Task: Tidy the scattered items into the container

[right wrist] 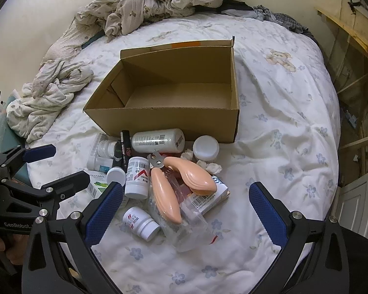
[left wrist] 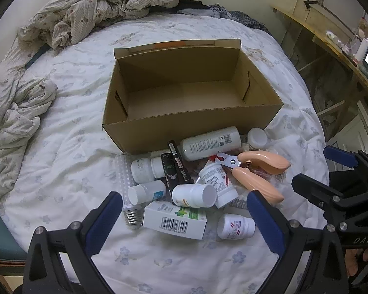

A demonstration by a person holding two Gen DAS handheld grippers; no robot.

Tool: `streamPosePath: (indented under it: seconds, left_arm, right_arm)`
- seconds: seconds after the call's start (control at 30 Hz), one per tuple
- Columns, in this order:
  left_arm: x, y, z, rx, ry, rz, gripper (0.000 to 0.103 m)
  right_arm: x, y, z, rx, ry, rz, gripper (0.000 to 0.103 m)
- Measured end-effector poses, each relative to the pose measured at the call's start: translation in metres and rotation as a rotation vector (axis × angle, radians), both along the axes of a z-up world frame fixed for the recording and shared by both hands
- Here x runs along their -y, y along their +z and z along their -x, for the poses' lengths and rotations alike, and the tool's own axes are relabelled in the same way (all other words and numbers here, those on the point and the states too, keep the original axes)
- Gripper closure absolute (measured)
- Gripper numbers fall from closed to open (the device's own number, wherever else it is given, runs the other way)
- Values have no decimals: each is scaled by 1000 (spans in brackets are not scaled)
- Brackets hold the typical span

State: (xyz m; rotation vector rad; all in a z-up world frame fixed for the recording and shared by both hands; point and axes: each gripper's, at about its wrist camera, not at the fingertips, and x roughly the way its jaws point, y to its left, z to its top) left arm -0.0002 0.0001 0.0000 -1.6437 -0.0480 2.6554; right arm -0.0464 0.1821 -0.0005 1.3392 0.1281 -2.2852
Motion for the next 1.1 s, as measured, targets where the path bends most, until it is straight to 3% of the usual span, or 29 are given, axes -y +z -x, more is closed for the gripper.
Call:
streamPosePath:
  seconds: [1.1]
  left_arm:
    - [2,0,2,-2,-3,17,1]
  right_arm:
    - [1,-1,1,10,2,-11,0]
